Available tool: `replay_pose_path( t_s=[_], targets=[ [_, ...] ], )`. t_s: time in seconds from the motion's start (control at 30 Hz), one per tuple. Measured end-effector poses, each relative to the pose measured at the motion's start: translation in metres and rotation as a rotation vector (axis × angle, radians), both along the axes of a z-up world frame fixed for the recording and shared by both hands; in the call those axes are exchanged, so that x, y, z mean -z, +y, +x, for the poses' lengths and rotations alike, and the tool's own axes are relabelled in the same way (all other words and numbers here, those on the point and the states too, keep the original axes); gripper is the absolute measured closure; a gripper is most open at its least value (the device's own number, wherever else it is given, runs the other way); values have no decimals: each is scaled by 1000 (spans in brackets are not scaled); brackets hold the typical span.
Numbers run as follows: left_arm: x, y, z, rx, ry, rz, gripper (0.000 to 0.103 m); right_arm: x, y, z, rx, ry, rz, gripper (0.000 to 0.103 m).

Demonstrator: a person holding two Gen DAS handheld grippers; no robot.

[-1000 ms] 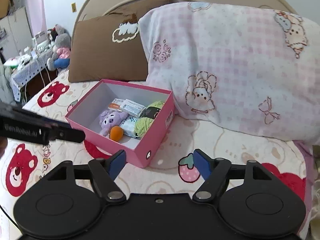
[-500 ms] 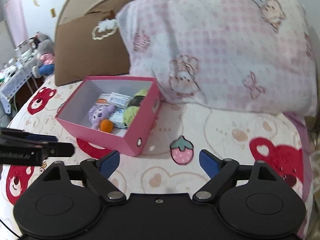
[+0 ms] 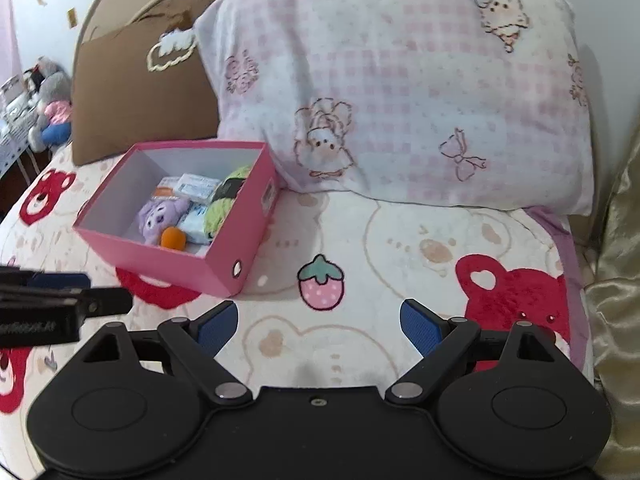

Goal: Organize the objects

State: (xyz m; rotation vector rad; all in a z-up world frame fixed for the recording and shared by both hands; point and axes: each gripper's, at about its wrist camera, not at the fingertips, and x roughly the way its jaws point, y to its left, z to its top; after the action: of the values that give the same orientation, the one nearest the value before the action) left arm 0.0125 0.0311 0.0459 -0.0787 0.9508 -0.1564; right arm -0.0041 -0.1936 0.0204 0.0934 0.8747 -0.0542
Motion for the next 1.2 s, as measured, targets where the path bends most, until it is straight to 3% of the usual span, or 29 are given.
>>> replay_pose_path(
  t_s=[0.2,0.4,0.47,0.6,0.67,0.87,1.2],
  targets=[
    [5,-1,-1,-10,21,-4,48,-3,3,-3,14,-1,-4,12],
    [7,-3,0,-16,15,13,29,-3,-1,-5,84,11,-11,12],
    [7,-4,0,-9,12,11,15,-4,-4,-6,106,6,6,12],
    [7,-3,1,-21,19,-4,11,-4,-7,-6,143,21,14,12],
    [7,-5,2,-31,29,12,4,-4,-7,-5,150,31,11,12],
    [5,-11,1,2,18,44,4,-4,-8,-6,165,54,25,12],
    [6,-6,-3,-40,48,63,4,0,-4,-6,167,77,-8,12]
  ],
)
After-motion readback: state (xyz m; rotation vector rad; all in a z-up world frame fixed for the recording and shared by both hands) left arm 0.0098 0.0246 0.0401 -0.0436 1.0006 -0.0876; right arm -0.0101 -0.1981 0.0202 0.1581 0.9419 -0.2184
